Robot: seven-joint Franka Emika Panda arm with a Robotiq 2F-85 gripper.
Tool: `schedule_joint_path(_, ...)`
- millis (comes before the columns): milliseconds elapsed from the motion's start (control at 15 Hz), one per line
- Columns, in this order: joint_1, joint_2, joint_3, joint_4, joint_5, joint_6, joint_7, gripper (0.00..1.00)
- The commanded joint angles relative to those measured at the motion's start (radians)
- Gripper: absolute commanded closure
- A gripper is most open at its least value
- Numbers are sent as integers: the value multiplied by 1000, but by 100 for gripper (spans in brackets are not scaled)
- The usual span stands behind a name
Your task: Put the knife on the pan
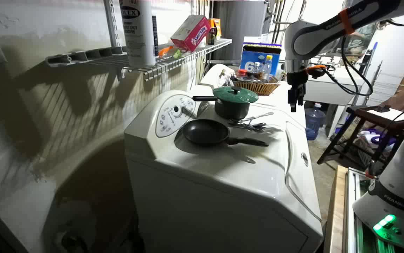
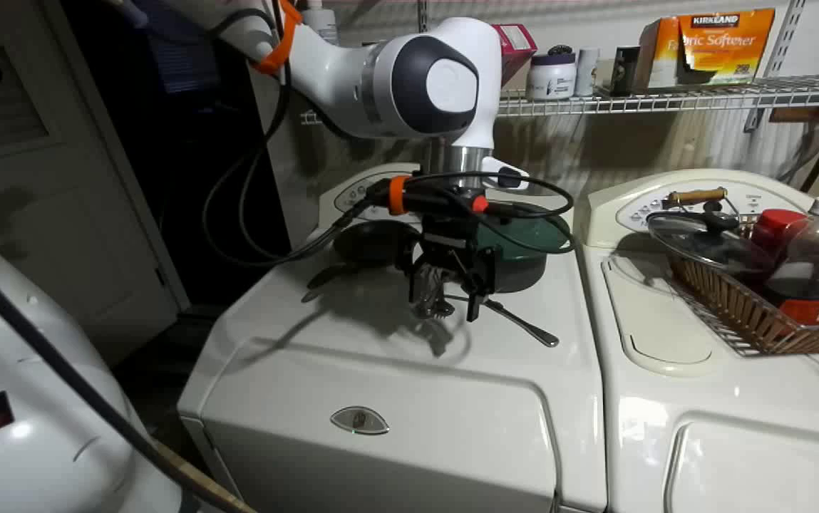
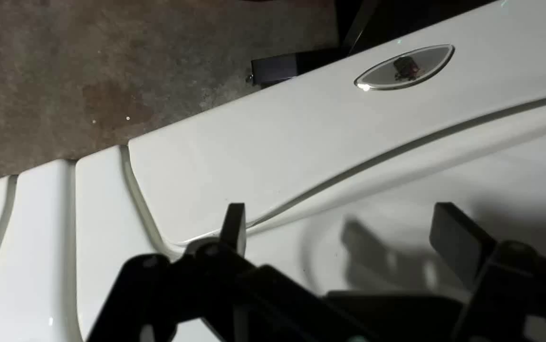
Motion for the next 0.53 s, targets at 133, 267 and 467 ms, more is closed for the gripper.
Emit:
schedule_joint_path(133, -3, 0, 3, 2, 1, -2, 0, 0)
schedule_joint_path(267, -3, 0, 3, 2, 1, -2, 0, 0)
schedule_joint_path(467, 16, 18, 10, 28, -52, -62, -177, 0)
